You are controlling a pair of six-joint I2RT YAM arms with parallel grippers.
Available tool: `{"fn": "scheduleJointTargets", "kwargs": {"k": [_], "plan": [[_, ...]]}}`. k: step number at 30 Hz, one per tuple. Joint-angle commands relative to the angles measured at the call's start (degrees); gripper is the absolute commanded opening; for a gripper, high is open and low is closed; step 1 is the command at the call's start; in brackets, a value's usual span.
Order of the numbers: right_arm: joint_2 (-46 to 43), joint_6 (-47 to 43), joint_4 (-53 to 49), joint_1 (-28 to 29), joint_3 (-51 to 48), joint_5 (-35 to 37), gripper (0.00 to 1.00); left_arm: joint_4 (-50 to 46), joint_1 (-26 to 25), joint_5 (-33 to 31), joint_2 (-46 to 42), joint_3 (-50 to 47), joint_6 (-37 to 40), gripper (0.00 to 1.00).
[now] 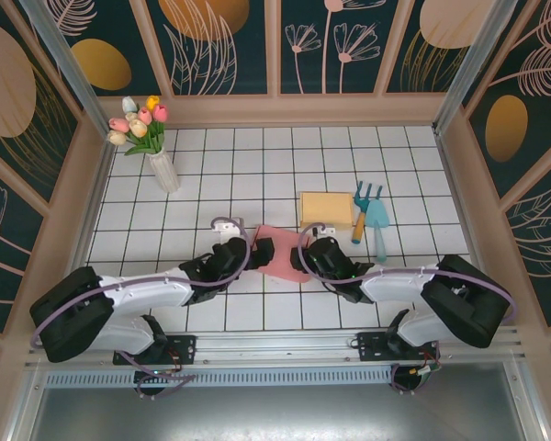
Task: Fold the paper box
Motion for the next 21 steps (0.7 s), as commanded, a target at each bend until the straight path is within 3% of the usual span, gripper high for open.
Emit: {"fn": "scheduleJointTargets", "kwargs": {"k": [1,5,9,13,16,21], "plan": [[1.02,-0.49,-0.60,-0.26,-1.58,-0.96,0.64,-12.86,0.13,2.84,-0.66,3.94,-9.93,0.99],[-0.19,-0.81,-0.97,-0.26,-2.19,-0.68,0.64,-19.66,0.13,5.40,-0.15,7.70,-14.00,0.98],[-1.95,-0.96,-1.79,-0.26,-3.07,-0.21,0.64,-31.63,0.21,0.74,0.87,12.68,-23.66,0.99],[-3.30,-1.59,-2.88,-0.35,-3.16,0.56,0.64,-41.24,0.27,1.06,6.80,20.30,-24.74,0.98],[-3.77,-1.86,-3.17,-0.36,-3.00,0.57,0.64,-41.87,0.23,4.44,12.83,25.13,-21.00,0.98],[-3.38,-1.77,-2.73,-0.60,-3.36,0.23,0.64,-42.55,0.20,4.81,19.13,29.90,-20.60,0.99]]}}
